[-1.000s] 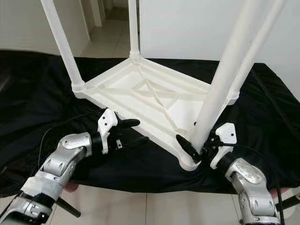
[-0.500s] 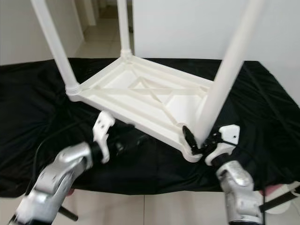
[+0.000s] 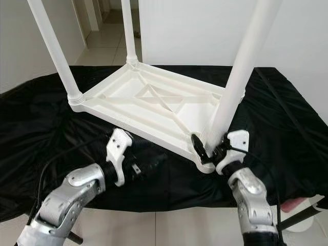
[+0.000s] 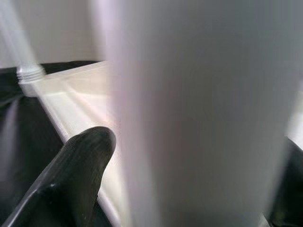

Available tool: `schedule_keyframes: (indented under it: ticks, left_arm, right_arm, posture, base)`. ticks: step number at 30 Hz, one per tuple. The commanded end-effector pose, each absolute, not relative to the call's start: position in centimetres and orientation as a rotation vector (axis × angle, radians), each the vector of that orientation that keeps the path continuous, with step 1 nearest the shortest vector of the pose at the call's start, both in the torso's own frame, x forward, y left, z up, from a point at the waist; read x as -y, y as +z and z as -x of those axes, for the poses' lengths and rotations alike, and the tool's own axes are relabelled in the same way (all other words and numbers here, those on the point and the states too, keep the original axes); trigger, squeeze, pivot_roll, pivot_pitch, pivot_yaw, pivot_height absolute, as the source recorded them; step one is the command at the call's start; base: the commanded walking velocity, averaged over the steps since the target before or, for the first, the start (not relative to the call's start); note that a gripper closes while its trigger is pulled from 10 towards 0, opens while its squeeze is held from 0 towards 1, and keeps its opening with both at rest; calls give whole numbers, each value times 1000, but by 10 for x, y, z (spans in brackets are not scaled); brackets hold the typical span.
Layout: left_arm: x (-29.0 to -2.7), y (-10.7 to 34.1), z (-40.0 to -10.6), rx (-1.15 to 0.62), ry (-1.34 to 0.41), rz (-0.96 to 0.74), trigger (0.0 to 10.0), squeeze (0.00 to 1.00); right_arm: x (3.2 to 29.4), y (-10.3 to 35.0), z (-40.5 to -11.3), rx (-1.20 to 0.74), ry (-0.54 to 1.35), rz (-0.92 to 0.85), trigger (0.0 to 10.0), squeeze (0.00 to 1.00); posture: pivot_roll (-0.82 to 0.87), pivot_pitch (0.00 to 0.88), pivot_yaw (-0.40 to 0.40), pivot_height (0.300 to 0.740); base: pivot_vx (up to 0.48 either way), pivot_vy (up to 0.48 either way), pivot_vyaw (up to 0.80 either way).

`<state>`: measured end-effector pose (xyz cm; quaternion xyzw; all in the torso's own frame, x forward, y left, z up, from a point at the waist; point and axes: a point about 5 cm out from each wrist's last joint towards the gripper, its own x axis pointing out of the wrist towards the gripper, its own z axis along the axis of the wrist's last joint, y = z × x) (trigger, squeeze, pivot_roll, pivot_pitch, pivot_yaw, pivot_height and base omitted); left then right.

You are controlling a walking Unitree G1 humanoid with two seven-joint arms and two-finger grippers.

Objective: Building children table

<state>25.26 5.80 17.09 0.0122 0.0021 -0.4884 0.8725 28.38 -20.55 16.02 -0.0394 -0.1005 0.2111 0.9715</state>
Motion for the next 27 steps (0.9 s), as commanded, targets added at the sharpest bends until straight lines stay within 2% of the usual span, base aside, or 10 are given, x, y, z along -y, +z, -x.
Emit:
schedule_keyframes:
  ticks: [1, 5, 6, 7, 8, 16, 18, 19, 24, 27]
  left_arm:
    - [-57, 170, -249, -17, -1037, -36, 10000, 0]
    - [-55, 171, -248, -14, -1022, -32, 10000, 0]
    - [-54, 171, -247, -13, -1015, -28, 10000, 0]
    - [-54, 171, -247, -13, -1015, -28, 10000, 0]
    - [-54, 170, -247, -13, -1013, -28, 10000, 0]
    - [-54, 171, -246, 3, -974, -31, 10000, 0]
    - [-55, 171, -248, 12, -951, -50, 10000, 0]
    - [-56, 171, -248, 20, -937, -73, 10000, 0]
    - [-56, 170, -249, 23, -928, -89, 10000, 0]
    - [-55, 169, -251, 24, -912, -80, 10000, 0]
  right_arm:
    - [201, 160, -285, 203, 468, 80, 10000, 0]
    - [201, 160, -284, 183, 522, 101, 10000, 0]
    - [200, 157, -283, 163, 550, 106, 2157, 0]
    - [200, 157, -283, 163, 550, 106, 2157, 0]
    - [200, 156, -283, 157, 554, 110, 0, 0]
    - [203, 147, -279, 120, 495, 79, 0, 0]
    - [204, 141, -278, 96, 398, 67, 0, 0]
    - [206, 137, -277, 78, 284, 45, 0, 0]
    - [206, 135, -277, 75, 227, 44, 0, 0]
    - [199, 131, -274, 73, 84, -18, 0, 0]
  posture:
    - [-15, 57, 5, 740]
    - [-15, 62, -2, 740]
    - [-14, 63, -7, 740]
    - [-14, 63, -7, 740]
    - [-14, 63, -7, 740]
    - [-8, 54, -21, 740]
    - [-6, 54, -25, 740]
    - [-10, 54, -22, 740]
    - [-10, 54, -22, 740]
    - [-20, 53, -15, 740]
  base:
    - [0, 0, 0]
    - [0, 0, 0]
    - [0, 0, 0]
    - [0, 0, 0]
    - [0, 0, 0]
    - [0, 0, 0]
    - [0, 0, 0]
    - [0, 0, 0]
    - [0, 0, 0]
    - [0, 0, 0]
